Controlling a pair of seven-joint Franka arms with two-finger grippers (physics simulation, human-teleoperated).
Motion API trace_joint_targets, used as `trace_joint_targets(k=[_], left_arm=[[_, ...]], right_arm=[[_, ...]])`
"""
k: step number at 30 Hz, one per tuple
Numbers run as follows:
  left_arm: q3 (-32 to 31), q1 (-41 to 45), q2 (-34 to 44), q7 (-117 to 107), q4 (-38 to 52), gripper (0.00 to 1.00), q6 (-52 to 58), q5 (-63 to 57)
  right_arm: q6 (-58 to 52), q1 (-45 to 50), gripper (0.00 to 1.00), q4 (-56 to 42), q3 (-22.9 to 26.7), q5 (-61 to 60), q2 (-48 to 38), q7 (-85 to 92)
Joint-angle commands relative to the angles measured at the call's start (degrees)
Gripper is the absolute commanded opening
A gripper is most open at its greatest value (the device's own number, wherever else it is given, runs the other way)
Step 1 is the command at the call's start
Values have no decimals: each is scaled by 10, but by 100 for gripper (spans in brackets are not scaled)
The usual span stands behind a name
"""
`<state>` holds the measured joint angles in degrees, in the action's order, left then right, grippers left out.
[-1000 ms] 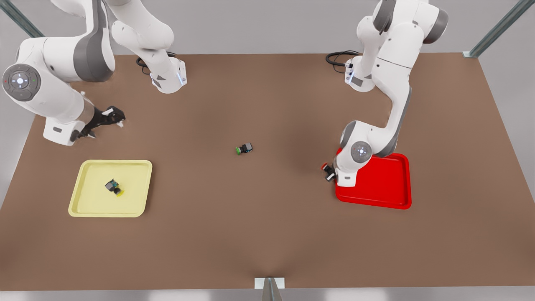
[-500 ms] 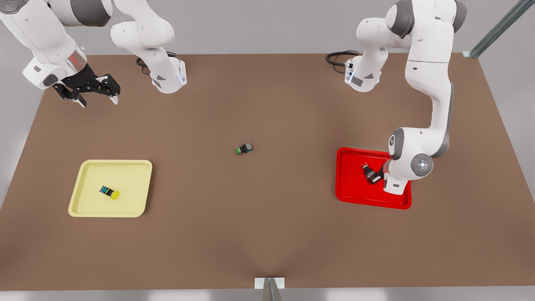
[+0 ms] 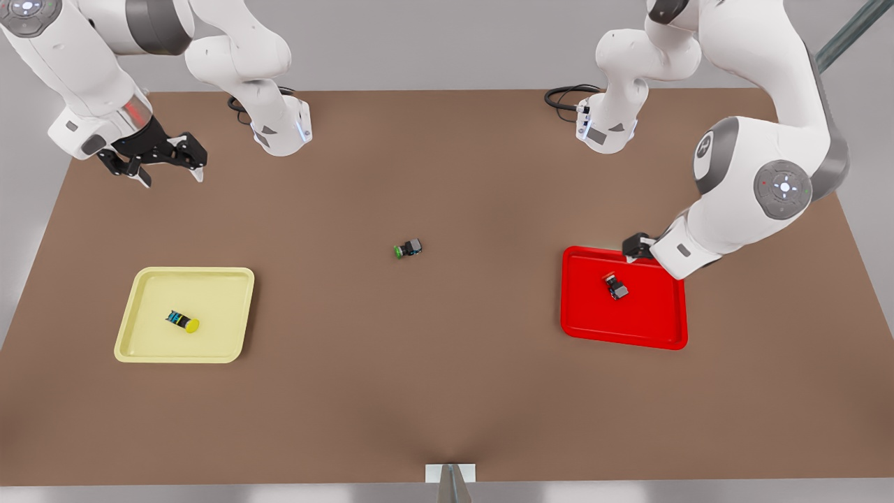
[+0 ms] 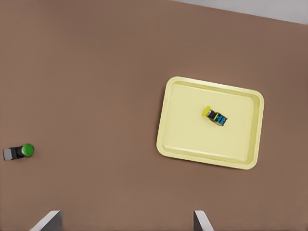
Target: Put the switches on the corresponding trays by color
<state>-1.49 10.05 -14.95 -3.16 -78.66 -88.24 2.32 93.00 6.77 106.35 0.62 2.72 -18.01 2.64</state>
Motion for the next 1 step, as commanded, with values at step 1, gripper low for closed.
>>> trace_joint_targets(k=[1], left_arm=[[0, 1, 0, 0, 0, 100, 0, -5]], right_arm=[[0, 0, 100, -1, 0, 0, 0, 0]])
